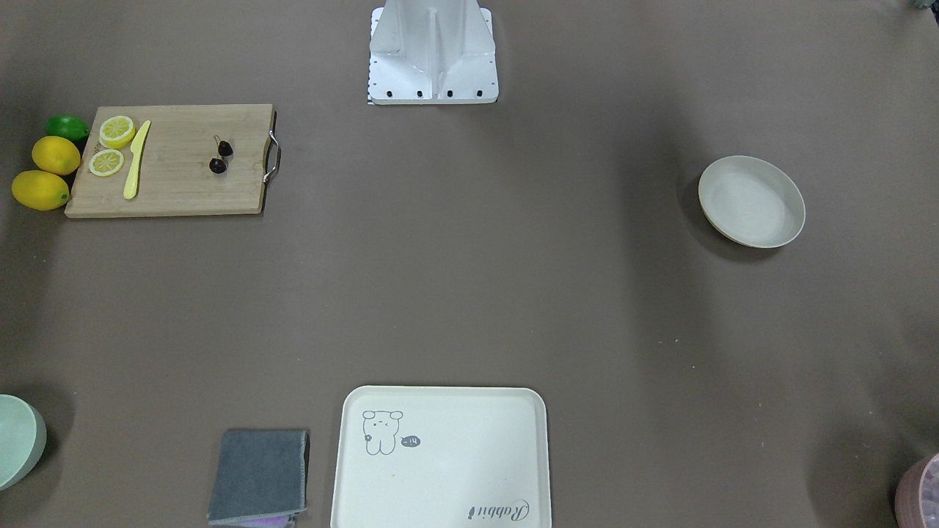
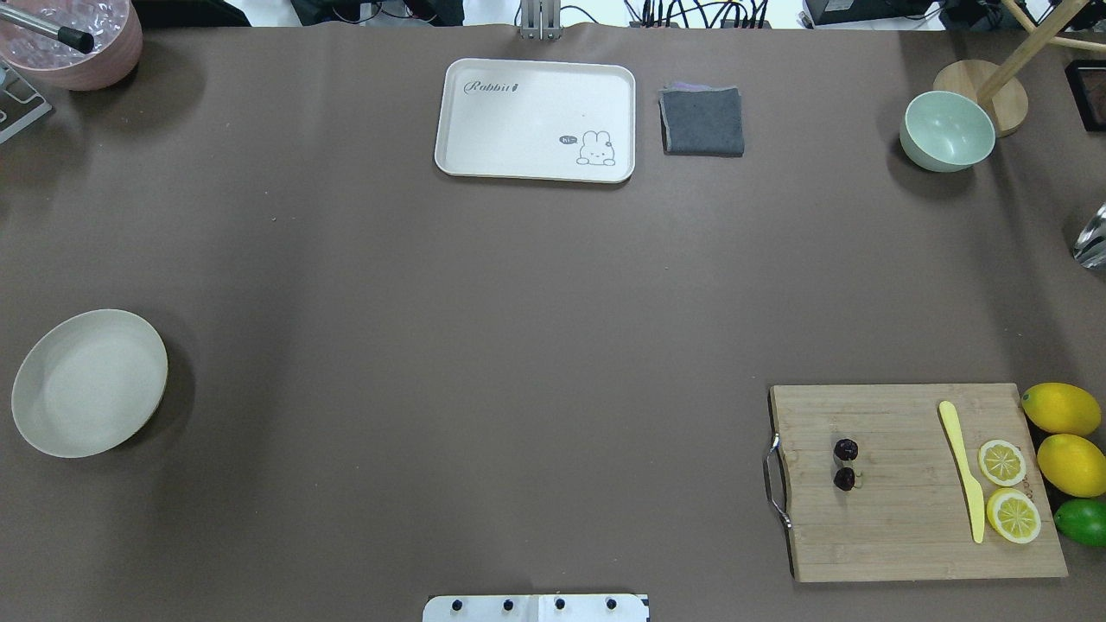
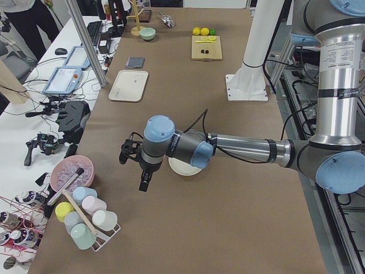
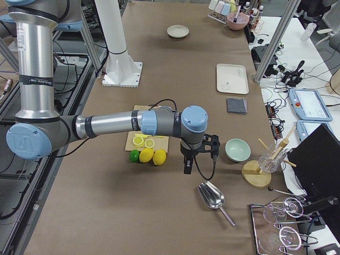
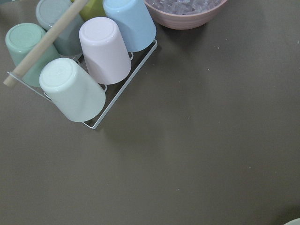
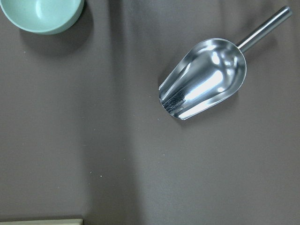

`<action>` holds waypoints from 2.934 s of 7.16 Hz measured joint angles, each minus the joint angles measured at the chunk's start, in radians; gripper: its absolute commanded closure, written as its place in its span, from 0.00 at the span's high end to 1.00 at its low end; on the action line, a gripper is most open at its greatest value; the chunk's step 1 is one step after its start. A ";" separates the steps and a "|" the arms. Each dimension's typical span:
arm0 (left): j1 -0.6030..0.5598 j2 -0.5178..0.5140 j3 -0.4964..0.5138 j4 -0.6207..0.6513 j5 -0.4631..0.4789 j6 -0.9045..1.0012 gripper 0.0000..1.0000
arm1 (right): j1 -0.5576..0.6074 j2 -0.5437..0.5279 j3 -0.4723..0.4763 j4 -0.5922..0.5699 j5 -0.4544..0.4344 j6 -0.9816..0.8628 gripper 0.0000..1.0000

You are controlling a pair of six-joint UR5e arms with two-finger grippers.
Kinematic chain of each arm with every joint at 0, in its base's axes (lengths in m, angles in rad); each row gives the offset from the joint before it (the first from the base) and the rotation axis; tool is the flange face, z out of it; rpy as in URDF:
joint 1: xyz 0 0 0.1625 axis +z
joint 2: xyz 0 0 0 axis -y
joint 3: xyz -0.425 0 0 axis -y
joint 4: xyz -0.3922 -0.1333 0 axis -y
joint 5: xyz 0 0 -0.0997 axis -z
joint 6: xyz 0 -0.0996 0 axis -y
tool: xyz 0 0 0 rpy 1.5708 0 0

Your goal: Place red cherry on plate

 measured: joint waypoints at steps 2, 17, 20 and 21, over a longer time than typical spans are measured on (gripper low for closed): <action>0.001 0.004 0.001 0.000 -0.001 -0.001 0.98 | 0.012 -0.004 0.006 0.000 -0.001 0.000 1.00; 0.005 0.036 0.008 0.016 -0.032 -0.001 0.98 | 0.021 -0.009 0.033 -0.001 0.000 0.003 1.00; 0.010 0.036 0.009 0.016 -0.037 -0.001 0.98 | 0.021 -0.008 0.032 -0.001 0.002 0.003 1.00; 0.011 0.035 0.009 0.016 -0.038 -0.001 0.98 | 0.021 -0.007 0.031 -0.001 0.002 0.003 1.00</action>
